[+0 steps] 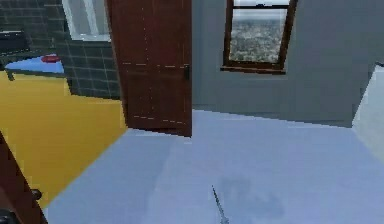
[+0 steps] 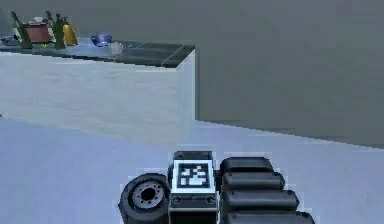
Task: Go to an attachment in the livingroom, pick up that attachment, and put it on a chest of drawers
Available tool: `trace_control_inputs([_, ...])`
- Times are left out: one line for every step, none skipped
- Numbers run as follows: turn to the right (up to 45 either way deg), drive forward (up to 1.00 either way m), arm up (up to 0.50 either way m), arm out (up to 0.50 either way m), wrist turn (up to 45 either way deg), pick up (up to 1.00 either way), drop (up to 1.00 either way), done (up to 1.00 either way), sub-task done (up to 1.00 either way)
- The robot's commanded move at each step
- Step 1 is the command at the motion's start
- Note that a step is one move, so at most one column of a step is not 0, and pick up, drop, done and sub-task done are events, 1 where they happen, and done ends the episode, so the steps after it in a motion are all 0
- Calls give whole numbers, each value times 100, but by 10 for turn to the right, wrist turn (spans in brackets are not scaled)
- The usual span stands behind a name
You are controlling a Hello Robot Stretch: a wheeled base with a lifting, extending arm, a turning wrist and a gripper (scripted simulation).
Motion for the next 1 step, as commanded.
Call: trace_control_inputs([0,80,0,0,0,0,0,0,0])
